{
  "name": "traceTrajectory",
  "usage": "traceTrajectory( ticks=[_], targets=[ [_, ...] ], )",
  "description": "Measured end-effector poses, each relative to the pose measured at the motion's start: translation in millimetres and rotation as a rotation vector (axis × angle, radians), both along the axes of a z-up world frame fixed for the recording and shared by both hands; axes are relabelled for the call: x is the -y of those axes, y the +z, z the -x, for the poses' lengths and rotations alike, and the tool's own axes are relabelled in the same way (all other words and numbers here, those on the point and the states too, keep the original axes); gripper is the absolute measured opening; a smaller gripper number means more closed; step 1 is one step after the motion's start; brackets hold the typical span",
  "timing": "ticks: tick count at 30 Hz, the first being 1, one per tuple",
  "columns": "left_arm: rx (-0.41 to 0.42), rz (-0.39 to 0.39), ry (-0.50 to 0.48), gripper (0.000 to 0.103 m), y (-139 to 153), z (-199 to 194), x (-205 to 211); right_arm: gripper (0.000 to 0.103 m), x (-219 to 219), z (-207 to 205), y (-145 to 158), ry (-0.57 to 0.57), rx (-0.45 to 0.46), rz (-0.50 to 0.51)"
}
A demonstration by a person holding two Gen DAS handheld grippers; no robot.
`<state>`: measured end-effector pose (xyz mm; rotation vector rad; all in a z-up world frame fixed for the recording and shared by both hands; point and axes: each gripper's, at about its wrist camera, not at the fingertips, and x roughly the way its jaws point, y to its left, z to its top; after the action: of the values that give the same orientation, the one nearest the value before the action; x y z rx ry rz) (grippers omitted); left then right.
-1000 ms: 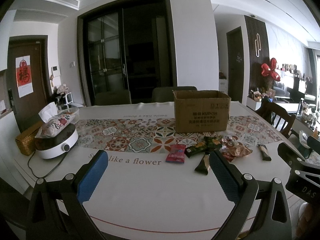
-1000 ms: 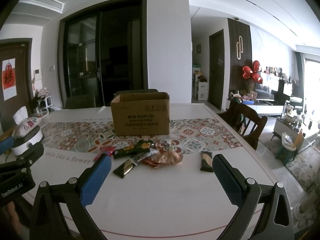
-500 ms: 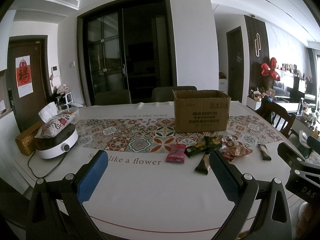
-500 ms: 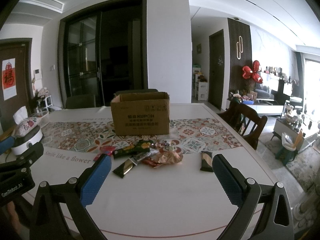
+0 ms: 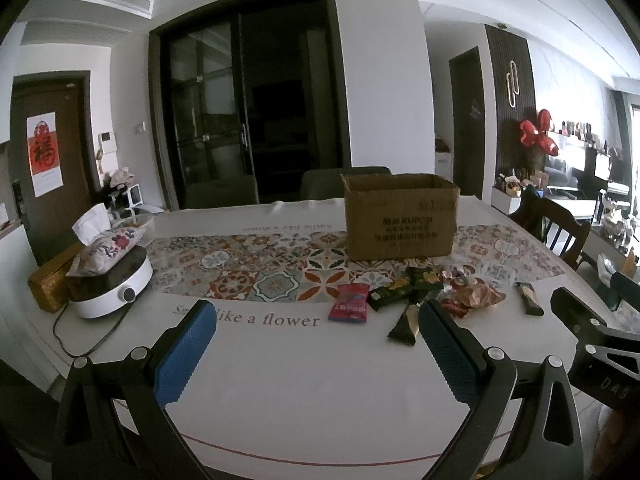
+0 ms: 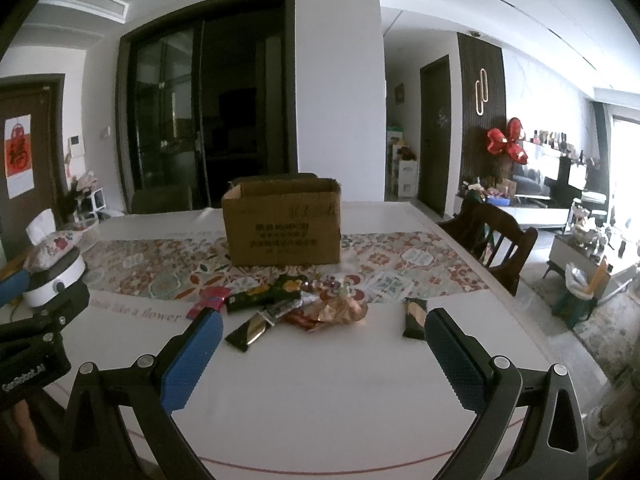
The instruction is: Organize snacks
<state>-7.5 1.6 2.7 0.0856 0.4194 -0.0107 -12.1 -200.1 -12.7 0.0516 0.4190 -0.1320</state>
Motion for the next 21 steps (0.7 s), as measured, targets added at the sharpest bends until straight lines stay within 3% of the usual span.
traceTrajectory(
  ticks=[12, 21],
  targets=[
    [-0.076, -0.045, -0.076, 0.094, -21.3, -38.3, 19.1, 0.102, 4.9, -31.2, -30.4, 0.046, -0.057, -0.005],
    [-0.164, -0.066, -0.148, 0.085, -46.7, -79.3, 36.3, 0.089, 7.7, -70.3, -63.0, 0.099, -0.158, -0.011]
  ],
)
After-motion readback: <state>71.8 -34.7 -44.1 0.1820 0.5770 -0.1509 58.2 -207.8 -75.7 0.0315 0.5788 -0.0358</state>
